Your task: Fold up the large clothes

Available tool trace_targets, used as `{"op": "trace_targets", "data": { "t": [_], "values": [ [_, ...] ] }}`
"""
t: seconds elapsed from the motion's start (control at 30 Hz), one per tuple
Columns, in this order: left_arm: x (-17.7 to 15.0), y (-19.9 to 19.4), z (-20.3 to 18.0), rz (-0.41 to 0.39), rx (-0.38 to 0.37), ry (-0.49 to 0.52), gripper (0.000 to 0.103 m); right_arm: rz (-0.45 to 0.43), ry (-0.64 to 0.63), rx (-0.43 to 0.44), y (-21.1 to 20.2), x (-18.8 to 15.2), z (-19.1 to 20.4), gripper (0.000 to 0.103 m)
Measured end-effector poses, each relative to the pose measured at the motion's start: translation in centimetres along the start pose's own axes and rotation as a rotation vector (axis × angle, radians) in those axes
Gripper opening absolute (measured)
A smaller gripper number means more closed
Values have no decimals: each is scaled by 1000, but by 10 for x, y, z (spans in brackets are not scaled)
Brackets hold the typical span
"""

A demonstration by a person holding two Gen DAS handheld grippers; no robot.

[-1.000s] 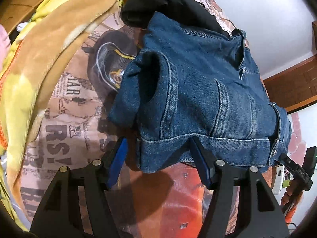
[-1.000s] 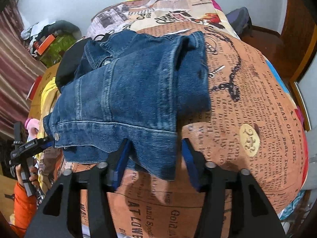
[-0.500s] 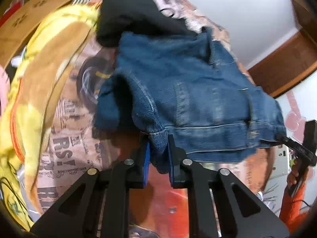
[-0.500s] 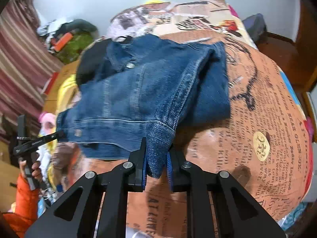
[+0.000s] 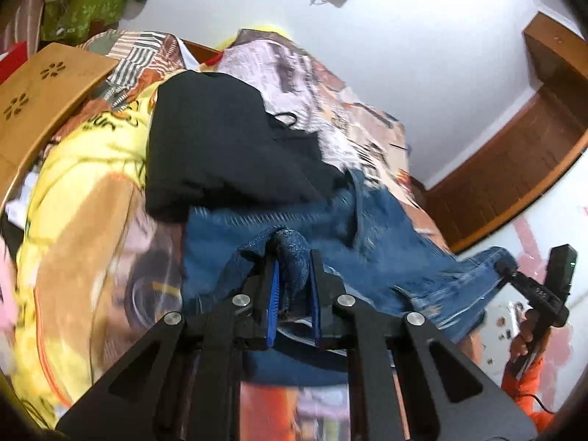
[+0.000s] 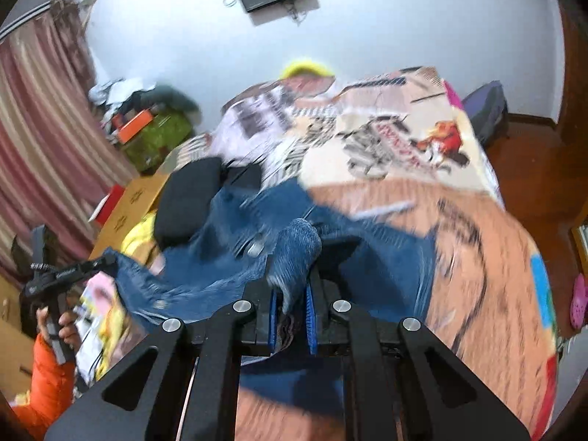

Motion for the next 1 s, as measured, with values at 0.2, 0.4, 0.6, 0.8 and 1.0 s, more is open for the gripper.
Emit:
{"op": "trace_targets", "data": {
  "t": [0.2, 0.4, 0.6, 0.8, 1.0],
  "values": [
    [23, 72, 29, 84, 146, -42, 18, 99, 76, -105, 71, 18, -42, 11],
    [7, 104, 35, 128, 367, 55, 23, 172, 110, -105, 84, 16, -56, 17],
    [6, 57, 11, 29, 377, 150, 51, 88, -19, -273, 39, 27, -36, 27],
    [-15, 34, -20, -22, 391, 278, 67, 41, -133, -227, 13, 16, -5, 57],
    [-55, 69, -7, 130, 479, 335, 73, 202, -288, -188, 46, -25, 30, 57]
  ]
}}
Point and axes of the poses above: each gripper's, at about its wrist camera, not at the fingertips, and y roughly the way its jaws point, z to its left, x to its top, the point moved 3 cm from there along y, roughly the way its jaws point, and after that the axes turned 6 degrees about z, right-handed, at the moved point
